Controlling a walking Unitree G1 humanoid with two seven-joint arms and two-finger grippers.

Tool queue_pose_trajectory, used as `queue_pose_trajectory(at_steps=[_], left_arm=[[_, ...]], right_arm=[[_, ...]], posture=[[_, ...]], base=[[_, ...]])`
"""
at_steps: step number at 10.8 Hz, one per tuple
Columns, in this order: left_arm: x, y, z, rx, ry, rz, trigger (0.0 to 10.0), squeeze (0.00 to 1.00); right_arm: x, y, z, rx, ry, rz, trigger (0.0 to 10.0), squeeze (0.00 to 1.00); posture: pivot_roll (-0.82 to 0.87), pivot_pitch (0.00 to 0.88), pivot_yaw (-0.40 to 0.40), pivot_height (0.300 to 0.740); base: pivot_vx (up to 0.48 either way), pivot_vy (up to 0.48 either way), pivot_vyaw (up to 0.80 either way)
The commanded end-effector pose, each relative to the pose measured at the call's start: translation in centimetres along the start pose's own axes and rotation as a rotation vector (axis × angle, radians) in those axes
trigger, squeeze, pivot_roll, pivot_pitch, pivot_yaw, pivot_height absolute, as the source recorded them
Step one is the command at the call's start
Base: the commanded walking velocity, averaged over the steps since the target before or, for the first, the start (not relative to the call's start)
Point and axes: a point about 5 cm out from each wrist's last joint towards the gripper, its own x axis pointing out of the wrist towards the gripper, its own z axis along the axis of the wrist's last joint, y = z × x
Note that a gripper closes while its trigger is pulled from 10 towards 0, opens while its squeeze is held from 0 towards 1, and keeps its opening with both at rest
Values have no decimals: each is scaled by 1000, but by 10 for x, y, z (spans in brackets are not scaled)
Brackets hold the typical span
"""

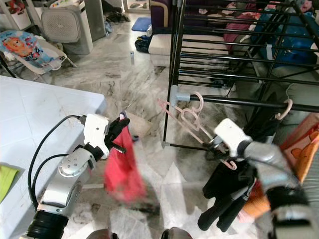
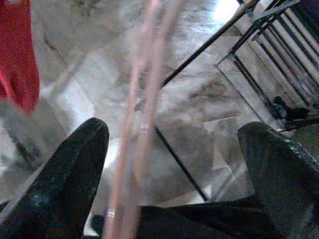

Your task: Hang hanger

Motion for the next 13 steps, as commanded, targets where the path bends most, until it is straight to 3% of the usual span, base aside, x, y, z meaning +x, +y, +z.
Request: queue_pose_trajectory(at_steps=[1,2,3,4,7,13], left_arm=[[1,-2,3,12,-7,-18,10000,0],[2,-2,3,12,-7,-22,10000,0],[2,-3,3,13,-8,-23,10000,0],[2,0,5,20,-29,14,10000,0],[0,8,4,3,-19,71,10000,0],[2,5,4,6,-16,63,10000,0]], right_arm=[[-1,-9,4,-31,-1,-2,10000,0],[-1,-12,5,-26,-3,6,10000,0],[0,-12,1,11,15,43,8980,0],[2,-6,-4,36,23,116,0,0],[9,3,-10,51,49,190,0,0],[18,-2,2,41,41,199,0,0]], posture=[[-10,0,-9,740],[-13,0,-8,740],[-12,0,-9,740],[-13,0,-11,740],[-10,0,-17,740],[-7,10,-14,740]], base=[[0,0,0],[0,0,0],[0,0,0],[0,0,0],[0,0,0],[0,0,0]])
